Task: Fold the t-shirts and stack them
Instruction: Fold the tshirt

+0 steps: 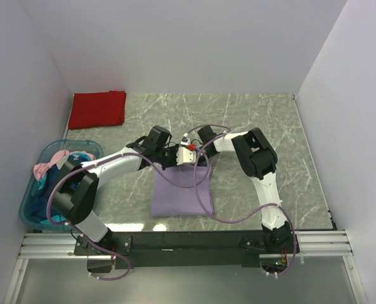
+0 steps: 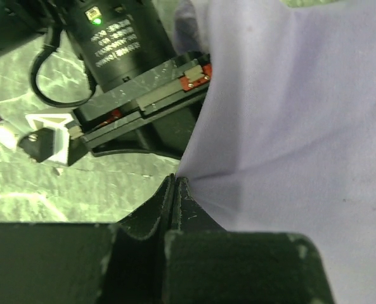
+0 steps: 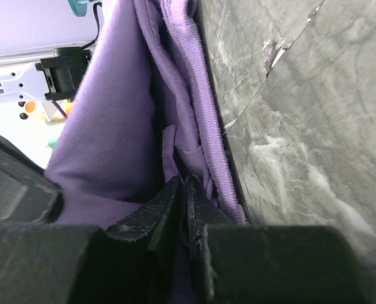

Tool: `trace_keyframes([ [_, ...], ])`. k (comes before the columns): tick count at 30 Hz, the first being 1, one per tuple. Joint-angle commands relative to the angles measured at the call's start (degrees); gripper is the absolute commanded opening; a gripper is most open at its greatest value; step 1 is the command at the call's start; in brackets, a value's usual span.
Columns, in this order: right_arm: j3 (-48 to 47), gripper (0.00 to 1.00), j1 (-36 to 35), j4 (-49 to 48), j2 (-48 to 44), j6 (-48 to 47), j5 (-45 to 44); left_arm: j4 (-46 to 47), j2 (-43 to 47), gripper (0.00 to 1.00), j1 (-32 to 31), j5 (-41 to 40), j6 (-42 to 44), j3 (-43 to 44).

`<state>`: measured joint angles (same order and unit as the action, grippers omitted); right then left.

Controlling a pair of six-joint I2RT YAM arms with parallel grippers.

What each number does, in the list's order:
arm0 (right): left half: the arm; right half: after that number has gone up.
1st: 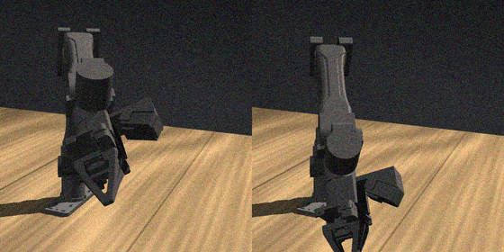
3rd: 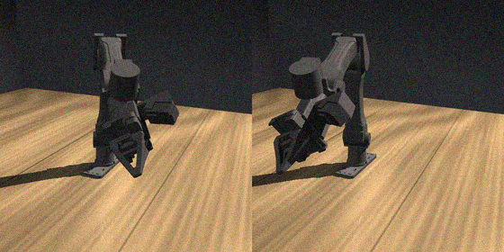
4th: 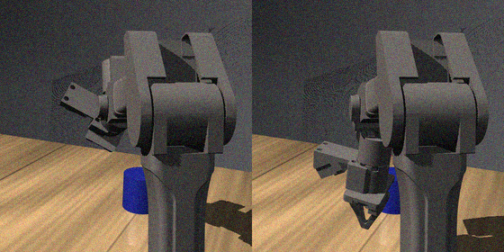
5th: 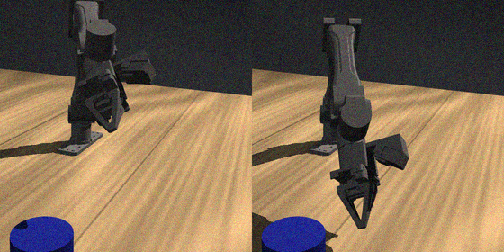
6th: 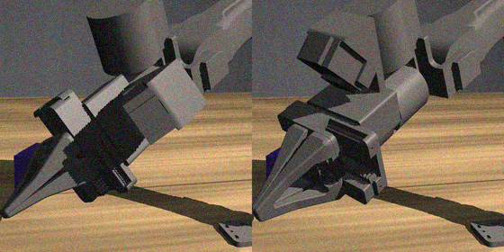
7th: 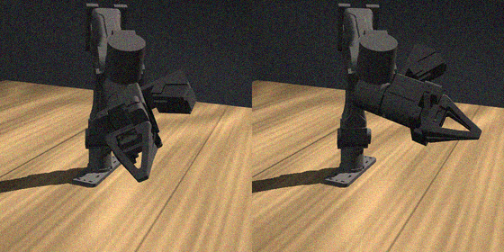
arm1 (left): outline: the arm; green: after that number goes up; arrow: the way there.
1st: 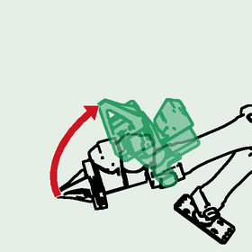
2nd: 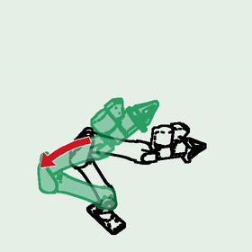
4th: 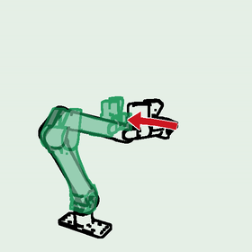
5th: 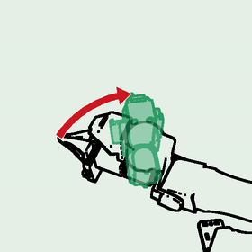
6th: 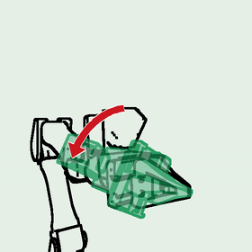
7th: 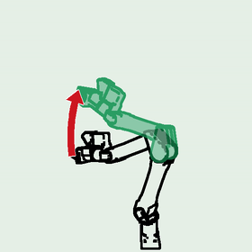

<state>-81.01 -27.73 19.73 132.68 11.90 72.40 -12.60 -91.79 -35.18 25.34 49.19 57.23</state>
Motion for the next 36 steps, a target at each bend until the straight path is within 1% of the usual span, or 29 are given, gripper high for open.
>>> trace_keyframes([
  [1, -0.64, 0.16, 0.22, 1.28, 2.49, -1.88, -0.77, 5.66, 0.12, 0.0, 0.55, -1.61, 0.55, 0.69],
  [9, -2.13, 0.16, 0.83, 4.09, 1.18, -3.81, -2.96, 6.88, -1.55, 0.01, 0.46, -1.78, 1.7, -0.54],
  [11, -3.1, 0.17, 1.36, 6.11, -0.13, -4.78, -4.28, 7.06, -1.46, 0.02, 0.55, -1.96, 1.7, -0.63],
  [15, -4.85, 0.18, 1.89, 9.8, -3.21, -8.21, -9.72, 6.62, 0.29, 0.2, 0.64, -2.14, 1.35, -0.72],
  [16, -5.29, 0.19, 1.8, 10.33, -3.74, -8.56, -10.87, 6.01, 0.99, 0.28, 0.55, -1.79, 1.0, -0.81],
  [19, -6.08, 0.2, 1.89, 12.44, -6.2, -10.23, -14.82, 4.09, 3.89, 0.37, 0.55, -0.74, -0.93, -0.28],
  [20, -6.35, 0.21, 1.89, 12.96, -6.99, -10.49, -16.75, 3.47, 5.55, 0.38, 0.55, -0.12, -1.63, -0.11],
  [23, -8.8, 0.21, 1.88, 15.77, -8.05, -11.37, -19.22, 1.36, 8.11, 0.39, 0.55, 0.41, -4.44, -0.1],
  [24, -9.51, 0.21, 1.97, 16.56, -8.14, -13.81, -21.05, 0.92, 9.68, 0.39, 0.64, 0.41, -5.67, -0.28],
  [25, -11.08, 0.22, 2.06, 17.79, -8.49, -14.36, -22.12, 0.48, 10.57, 0.4, 0.72, 0.41, -6.55, -0.54],
  [28, -14.6, 0.24, 2.67, 20.25, -9.46, -16.03, -26.6, -2.06, 12.95, 0.42, 2.83, 2.51, -11.74, -0.2],
  [29, -15.48, 0.25, 2.94, 20.96, -10.07, -16.99, -28.09, -4.51, 13.12, 0.43, 4.75, 3.48, -13.14, 0.33],
  [30, -17.75, 0.27, 3.29, 21.49, -10.51, -17.61, -30.63, -6.1, 13.13, 0.44, 5.81, 6.1, -16.29, 1.73],
  [31, -18.91, 0.28, 4.51, 23.06, -10.78, -18.31, -31.96, -7.16, 12.87, 0.45, 7.13, 7.51, -17.97, 2.44],
  [32, -20.22, 0.33, 5.13, 23.95, -11.56, -18.93, -33.02, -8.22, 12.6, 0.46, 9.84, 8.92, -19.73, 3.05],
  [33, -22.33, 0.37, 6.09, 24.83, -12.0, -20.24, -33.9, -10.4, 11.82, 0.47, 11.08, 11.63, -23.23, 4.45],
  [34, -23.22, 0.4, 7.76, 26.75, -12.36, -20.95, -34.78, -11.21, 11.29, 0.47, 12.4, 12.7, -25.18, 5.08],
  [35, -23.83, 0.45, 8.73, 27.73, -13.4, -21.91, -34.78, -11.91, 10.06, 0.48, 15.03, 14.37, -27.02, 5.52],
  [36, -24.1, 0.47, 9.61, 28.61, -14.02, -22.18, -34.44, -12.53, 9.27, 0.48, 16.27, 15.51, -30.69, 6.22],
])
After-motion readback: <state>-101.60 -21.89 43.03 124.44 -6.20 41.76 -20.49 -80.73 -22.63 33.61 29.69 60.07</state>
